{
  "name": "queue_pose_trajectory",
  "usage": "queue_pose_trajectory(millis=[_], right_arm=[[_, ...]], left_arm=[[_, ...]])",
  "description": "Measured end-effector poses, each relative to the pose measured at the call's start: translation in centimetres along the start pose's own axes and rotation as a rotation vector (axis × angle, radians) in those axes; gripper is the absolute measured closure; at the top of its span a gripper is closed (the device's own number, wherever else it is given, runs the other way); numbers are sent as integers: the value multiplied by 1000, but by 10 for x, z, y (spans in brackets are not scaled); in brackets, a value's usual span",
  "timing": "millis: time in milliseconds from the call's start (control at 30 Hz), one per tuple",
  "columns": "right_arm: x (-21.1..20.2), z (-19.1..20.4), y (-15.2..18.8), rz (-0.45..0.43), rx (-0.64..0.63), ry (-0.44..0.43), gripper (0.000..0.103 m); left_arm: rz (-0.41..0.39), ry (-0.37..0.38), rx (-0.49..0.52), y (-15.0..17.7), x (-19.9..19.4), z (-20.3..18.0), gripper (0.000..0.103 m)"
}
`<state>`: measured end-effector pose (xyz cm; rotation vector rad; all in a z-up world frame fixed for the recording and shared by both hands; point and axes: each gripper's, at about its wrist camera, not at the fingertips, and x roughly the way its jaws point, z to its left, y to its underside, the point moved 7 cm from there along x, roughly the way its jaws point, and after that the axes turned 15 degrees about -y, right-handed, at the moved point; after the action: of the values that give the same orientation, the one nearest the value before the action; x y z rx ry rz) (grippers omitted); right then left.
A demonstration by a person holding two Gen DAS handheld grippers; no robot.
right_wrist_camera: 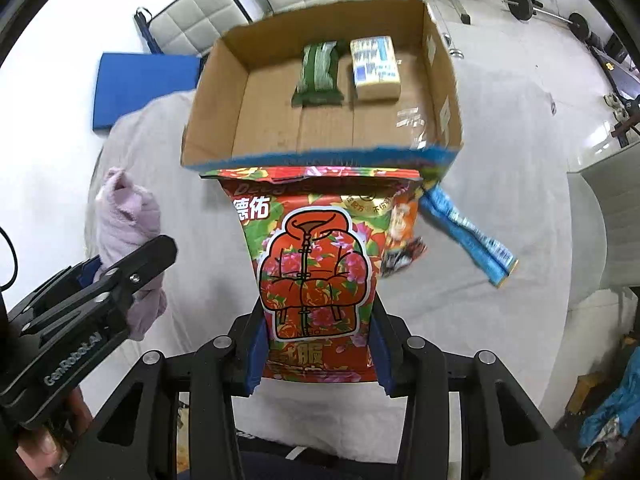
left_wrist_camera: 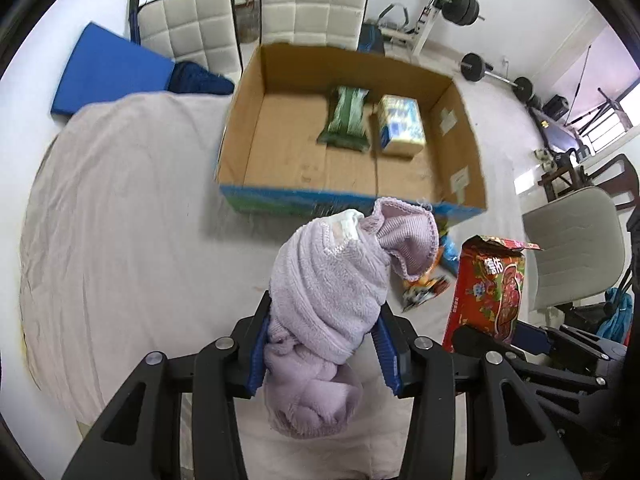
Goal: Organize soft objects
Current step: 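Lower the sock and red bag into the box and open both tools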
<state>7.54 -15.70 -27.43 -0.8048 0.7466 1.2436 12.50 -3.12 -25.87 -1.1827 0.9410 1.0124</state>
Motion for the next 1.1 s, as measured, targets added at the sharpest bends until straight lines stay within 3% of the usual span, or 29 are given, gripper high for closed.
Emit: queue_pose_trajectory(millis=[300,500,733,1100], right_arm=[[-30,-25,-75,-89,27,24,57],[-22,-40,-124,-96,37,80,57],[30,-66,-161,-30,79,142,57],[121,-110,-171,126,124,226,57]], left_arm=[[-51,16,-10,-76,-6,-14,61],[-11,40,-30,-123,18,-14,61],[87,34,-36,-161,76,-13,61],[221,10,-49,-216,174,-16,61]])
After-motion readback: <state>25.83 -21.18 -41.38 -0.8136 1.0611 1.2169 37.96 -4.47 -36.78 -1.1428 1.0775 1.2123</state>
